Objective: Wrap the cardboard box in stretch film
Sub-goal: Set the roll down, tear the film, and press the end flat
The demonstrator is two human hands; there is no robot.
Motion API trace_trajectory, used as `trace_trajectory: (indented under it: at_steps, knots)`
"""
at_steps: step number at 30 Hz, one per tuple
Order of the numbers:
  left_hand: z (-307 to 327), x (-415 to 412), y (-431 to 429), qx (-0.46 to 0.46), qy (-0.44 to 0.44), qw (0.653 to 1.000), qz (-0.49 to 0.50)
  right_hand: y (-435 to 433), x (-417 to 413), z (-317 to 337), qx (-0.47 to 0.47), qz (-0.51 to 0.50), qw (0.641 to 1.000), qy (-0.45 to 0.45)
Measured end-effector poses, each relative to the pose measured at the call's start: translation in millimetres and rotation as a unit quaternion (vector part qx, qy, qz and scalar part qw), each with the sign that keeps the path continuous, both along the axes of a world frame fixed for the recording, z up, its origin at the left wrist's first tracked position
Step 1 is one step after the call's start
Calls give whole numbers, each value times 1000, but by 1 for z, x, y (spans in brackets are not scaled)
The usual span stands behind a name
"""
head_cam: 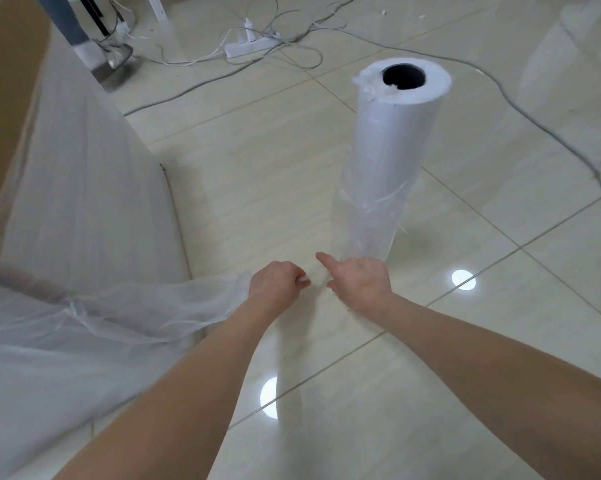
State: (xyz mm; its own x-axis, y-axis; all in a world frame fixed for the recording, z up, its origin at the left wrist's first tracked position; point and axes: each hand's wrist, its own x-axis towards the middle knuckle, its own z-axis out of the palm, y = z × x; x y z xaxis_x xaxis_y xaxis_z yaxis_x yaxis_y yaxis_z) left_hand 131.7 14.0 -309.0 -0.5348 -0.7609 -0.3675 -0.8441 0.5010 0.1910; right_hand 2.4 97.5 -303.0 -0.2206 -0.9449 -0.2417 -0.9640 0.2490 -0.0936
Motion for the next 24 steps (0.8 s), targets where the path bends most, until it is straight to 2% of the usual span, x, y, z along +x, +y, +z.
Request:
trace_trajectory:
  at_steps: [3,8,11,13,16,20,24]
  knots:
    - [-3,1,-4,-2,6,1000,-13,-4,-3,-6,-31,-44,999,-7]
    - [-9,-8,-1,-119,12,988,-97,-2,-7,-11,-44,-91,994,-41]
    - [-14,-29,7,-140,7,981,-134,0,-7,-13,-51,-105,992,-50]
    - [-15,-38,7,-120,17,988,-94,0,-8,-14,-57,-119,989,-63]
    - [-14,-36,6,-49,86,995,-31,0,-12,-15,-58,-131,987,-77]
    - [-10,-29,2,17,166,986,11,1,-15,-16,-69,-147,982,-98]
    - [-10,-28,-2,74,209,973,69,2,-14,-15,-84,-166,975,-119]
